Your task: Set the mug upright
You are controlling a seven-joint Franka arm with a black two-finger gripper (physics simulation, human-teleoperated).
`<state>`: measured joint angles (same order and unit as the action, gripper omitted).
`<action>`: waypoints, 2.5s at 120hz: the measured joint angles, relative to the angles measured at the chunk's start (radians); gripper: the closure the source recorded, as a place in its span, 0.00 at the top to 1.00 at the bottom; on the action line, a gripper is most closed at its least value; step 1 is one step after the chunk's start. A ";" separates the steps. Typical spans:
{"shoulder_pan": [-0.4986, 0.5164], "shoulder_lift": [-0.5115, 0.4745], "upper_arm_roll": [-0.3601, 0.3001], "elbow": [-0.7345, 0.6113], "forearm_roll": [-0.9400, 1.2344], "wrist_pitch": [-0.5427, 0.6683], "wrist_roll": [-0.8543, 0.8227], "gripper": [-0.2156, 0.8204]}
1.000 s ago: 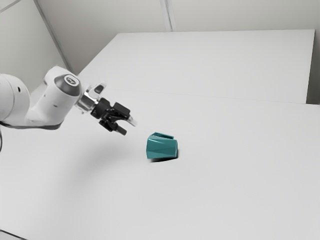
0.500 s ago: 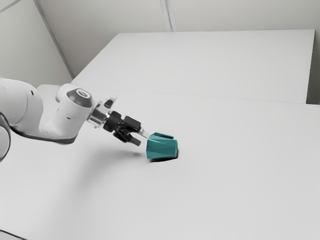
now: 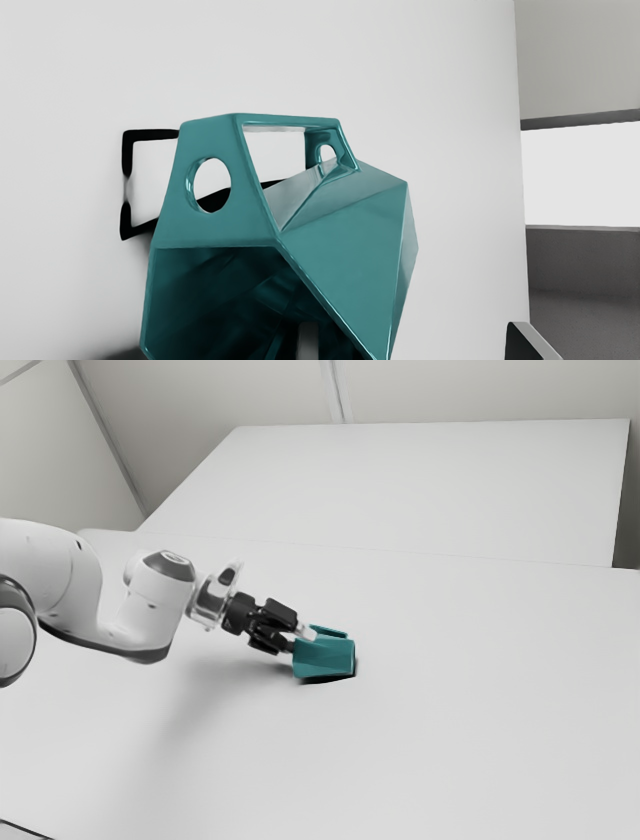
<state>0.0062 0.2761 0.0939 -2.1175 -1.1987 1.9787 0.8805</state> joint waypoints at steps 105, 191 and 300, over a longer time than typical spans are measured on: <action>-0.005 -0.100 0.003 0.004 -0.013 -0.078 0.031 0.04; -0.061 -0.263 -0.134 0.127 1.126 0.068 -0.429 0.03; -0.014 -0.133 -0.140 0.119 1.305 0.141 -0.885 0.03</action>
<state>-0.0076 0.1432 -0.0460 -1.9982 0.1066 2.1198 -0.0042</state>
